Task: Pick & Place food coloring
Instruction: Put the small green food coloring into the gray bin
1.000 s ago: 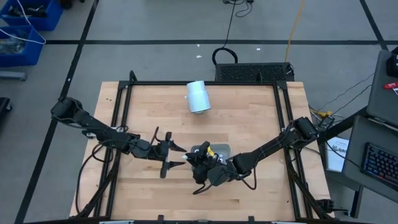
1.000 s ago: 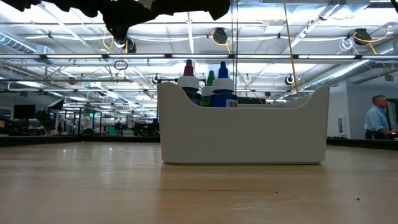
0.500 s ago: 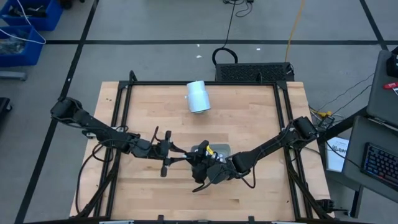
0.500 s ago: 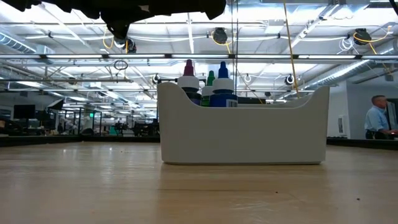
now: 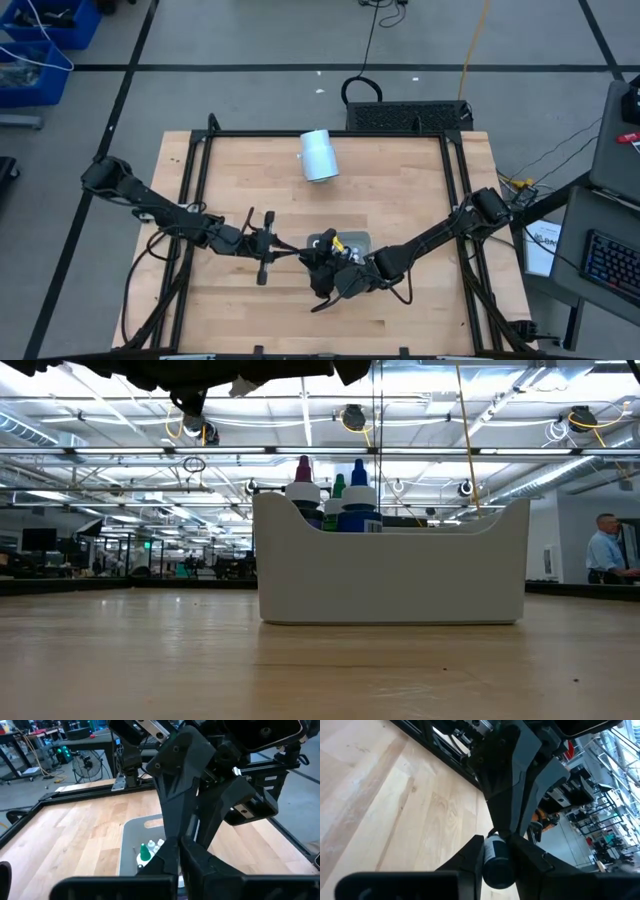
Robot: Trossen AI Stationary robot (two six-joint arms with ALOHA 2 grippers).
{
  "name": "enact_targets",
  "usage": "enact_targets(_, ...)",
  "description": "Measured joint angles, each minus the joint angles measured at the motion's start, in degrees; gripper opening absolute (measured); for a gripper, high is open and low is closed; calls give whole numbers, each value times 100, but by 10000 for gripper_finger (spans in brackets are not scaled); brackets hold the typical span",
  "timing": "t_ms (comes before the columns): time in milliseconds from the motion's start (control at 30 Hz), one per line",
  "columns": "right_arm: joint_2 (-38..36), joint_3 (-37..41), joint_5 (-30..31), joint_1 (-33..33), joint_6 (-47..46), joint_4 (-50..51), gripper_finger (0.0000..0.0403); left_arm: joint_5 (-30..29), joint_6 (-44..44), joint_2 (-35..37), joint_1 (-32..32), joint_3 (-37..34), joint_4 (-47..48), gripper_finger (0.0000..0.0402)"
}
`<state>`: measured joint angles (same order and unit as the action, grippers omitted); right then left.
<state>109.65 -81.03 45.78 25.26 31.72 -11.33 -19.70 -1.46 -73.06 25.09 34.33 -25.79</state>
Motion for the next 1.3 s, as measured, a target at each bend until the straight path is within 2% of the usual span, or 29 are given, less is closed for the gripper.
enact_targets(233, 0, 0, 33, 7, -85, -15, 62, -154, 197, -2, 56, 0, -8, 18)
enact_targets(367, 0, 0, 33, 7, 2, -73, 60, -156, -303, -4, 119, 0, -8, 40)
enact_targets(567, 0, -7, 90, 265, 670, -300, 59, -38, -424, 90, 499, -4, -273, 111)
enact_targets(800, -4, -17, 50, 786, 1861, -1311, 58, -10, -710, 251, 1042, -3, -462, 210)
enact_targets(967, -7, -17, -662, 959, 2467, -1789, 58, 100, -419, 251, 1100, -4, -856, 269)
enact_targets(1133, -7, -17, -855, 933, 2606, -1814, 58, 996, -88, 59, 971, 2, -1697, 306)
enact_targets(1300, -7, -15, -991, 795, 2930, -1759, 60, 1086, 48, -187, 717, 73, -1876, 313)
